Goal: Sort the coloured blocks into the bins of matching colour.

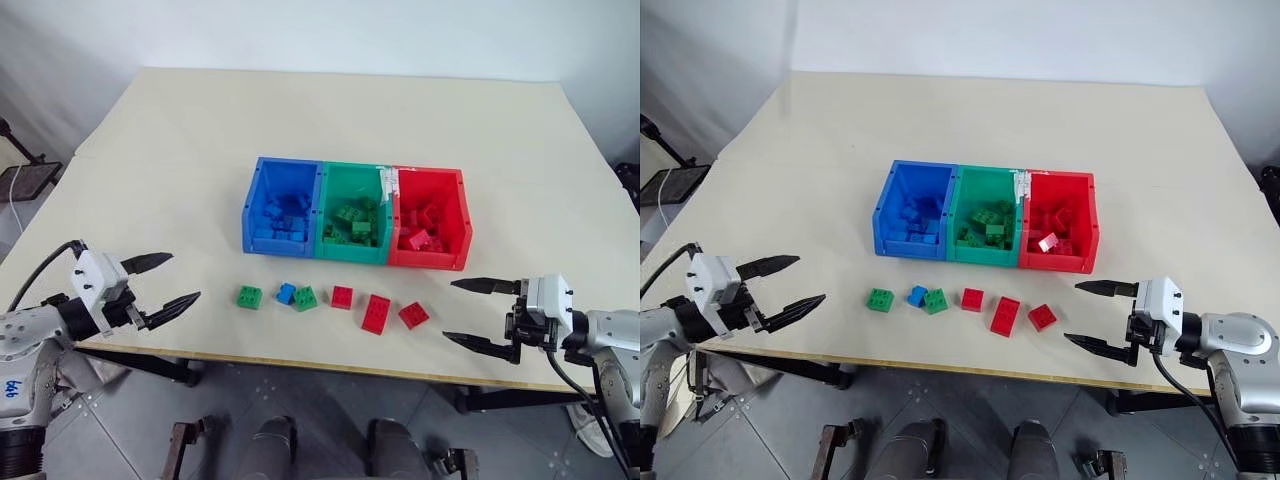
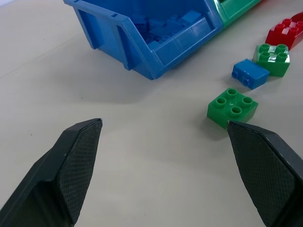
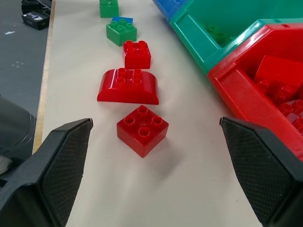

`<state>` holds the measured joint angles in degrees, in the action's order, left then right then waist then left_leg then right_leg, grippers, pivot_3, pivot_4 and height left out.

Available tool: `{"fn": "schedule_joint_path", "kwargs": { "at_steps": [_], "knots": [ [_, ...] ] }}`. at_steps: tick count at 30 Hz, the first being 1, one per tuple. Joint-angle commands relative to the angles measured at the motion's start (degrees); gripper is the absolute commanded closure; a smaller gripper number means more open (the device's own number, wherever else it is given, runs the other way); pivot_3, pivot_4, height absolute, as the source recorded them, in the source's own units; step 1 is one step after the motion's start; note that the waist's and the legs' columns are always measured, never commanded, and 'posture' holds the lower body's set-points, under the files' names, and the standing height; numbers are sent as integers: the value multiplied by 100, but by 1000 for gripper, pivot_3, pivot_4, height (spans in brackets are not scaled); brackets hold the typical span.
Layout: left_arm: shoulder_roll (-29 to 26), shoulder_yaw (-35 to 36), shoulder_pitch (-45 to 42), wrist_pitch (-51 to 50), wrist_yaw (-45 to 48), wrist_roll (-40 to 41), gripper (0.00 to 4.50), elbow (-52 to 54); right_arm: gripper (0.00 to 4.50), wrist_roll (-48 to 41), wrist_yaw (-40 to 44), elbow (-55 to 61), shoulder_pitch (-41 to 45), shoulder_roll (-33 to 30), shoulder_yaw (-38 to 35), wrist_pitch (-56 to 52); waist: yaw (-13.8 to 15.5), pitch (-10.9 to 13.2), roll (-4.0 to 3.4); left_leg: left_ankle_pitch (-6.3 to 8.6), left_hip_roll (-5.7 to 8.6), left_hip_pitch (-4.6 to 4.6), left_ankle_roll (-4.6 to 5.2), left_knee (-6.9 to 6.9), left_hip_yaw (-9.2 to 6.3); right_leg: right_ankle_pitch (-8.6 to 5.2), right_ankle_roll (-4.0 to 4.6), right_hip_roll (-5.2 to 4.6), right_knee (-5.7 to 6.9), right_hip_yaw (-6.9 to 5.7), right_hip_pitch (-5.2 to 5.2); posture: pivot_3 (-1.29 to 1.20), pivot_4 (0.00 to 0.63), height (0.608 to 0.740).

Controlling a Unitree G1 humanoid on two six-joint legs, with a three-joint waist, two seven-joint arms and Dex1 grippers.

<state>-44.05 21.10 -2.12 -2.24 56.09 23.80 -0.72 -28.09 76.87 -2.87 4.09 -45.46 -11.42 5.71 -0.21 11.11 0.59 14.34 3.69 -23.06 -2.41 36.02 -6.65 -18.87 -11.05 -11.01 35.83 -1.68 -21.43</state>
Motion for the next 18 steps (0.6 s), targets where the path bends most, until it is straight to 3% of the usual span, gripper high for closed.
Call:
{"fn": "schedule_joint_path", "kwargs": {
  "at_steps": [1, 7, 10, 18],
  "knots": [
    [25, -185, -164, 124, -36, -126, 51, 121, 0, 10, 106, -36, -117, -85, -172, 185, 5, 0, 0, 0, 0, 0, 0, 0, 0, 0, 0, 0, 0, 0, 0, 0, 150, 740],
    [-76, -974, -107, -148, 448, -97, 51, 1109, 0, 378, 623, -1464, 373, -734, -251, 639, 13, 0, 0, 5, -18, -1, 2, 8, 10, 9, 4, 18, -15, 9, 7, 0, 150, 740],
    [159, -1471, -436, -511, 302, 112, 51, 1878, 0, 638, 1136, -2019, 801, -937, 100, 961, -12, 0, 0, 9, -48, 3, -12, 7, 17, 11, 17, 49, -24, 14, 1, 0, 150, 740],
    [250, -1478, -77, -638, 174, 31, 51, 2005, 0, 737, 1463, -1253, 1656, -604, 1326, 41, -150, 0, -3, 10, -57, 11, -15, 0, 29, 8, 22, 54, -18, 28, -5, 0, 150, 740]
  ]
}}
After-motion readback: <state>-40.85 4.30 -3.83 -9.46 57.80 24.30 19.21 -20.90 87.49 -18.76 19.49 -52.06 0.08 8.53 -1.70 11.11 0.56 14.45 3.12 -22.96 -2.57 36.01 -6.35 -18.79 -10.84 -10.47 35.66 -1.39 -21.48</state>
